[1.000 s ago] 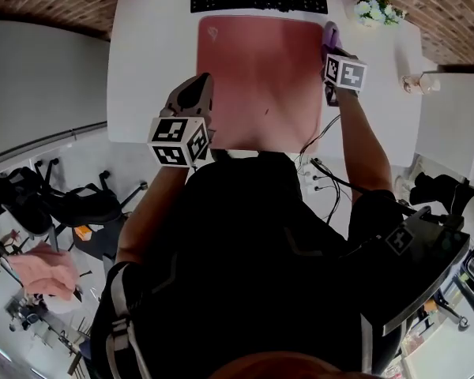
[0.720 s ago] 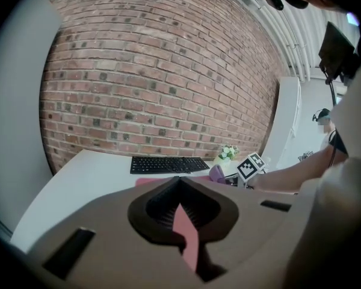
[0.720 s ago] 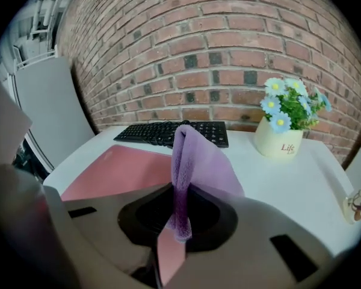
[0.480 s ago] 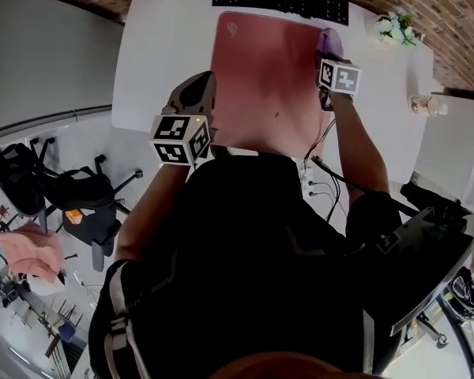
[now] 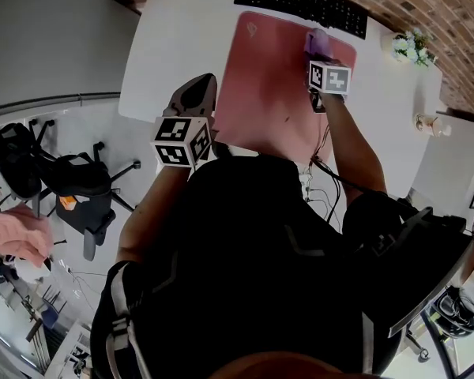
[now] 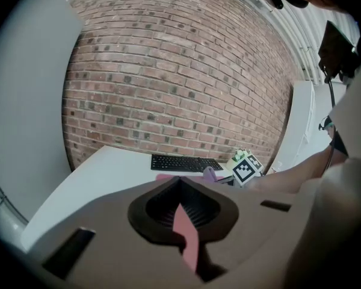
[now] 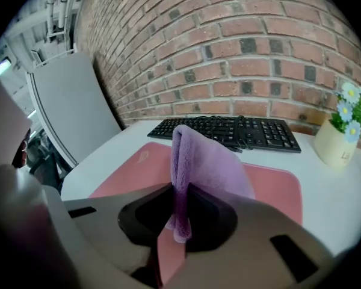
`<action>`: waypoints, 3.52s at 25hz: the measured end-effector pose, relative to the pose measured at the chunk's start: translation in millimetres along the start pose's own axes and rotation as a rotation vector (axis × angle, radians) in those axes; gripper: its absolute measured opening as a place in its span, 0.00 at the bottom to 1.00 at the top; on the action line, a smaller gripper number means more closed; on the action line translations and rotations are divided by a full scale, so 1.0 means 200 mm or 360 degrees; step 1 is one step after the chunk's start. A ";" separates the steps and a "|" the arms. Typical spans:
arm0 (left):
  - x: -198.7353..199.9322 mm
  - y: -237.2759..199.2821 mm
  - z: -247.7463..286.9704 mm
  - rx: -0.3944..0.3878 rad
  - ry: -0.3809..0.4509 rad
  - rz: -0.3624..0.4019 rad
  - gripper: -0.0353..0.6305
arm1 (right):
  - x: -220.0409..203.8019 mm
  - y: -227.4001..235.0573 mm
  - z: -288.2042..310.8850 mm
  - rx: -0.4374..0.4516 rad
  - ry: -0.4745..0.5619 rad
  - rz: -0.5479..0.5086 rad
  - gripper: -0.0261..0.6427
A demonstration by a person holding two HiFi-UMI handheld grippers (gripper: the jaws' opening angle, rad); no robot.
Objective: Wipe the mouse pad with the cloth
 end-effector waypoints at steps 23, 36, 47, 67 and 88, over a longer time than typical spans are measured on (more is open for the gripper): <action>-0.02 -0.37 -0.33 0.0270 0.0122 -0.0204 0.06 | 0.22 -0.46 0.31 0.0229 -0.0021 -0.0096 0.12; -0.04 -0.49 -0.50 0.0407 0.0187 -0.0256 0.06 | 0.29 -0.73 0.46 0.0343 -0.0051 -0.0162 0.12; -0.08 -0.56 -0.63 0.0447 0.0218 -0.0288 0.06 | 0.34 -0.95 0.50 0.0460 -0.0028 -0.0227 0.12; 0.26 -0.48 -0.59 -0.0091 0.0427 -0.0165 0.06 | 0.75 -1.15 -0.47 0.0276 0.0649 -0.0143 0.12; 0.39 0.08 -0.59 -0.0428 0.0516 0.0281 0.06 | 0.42 -0.92 -1.41 -0.0352 0.1023 -0.0173 0.12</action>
Point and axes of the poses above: the fingertips, and each gripper's own axes: z forward along the fingers, y to its right, x out of its top, the point moved 2 cm from there along -z, backward along the fingers, and after that the axes turned 9 degrees about -z, right-handed, at the moved point
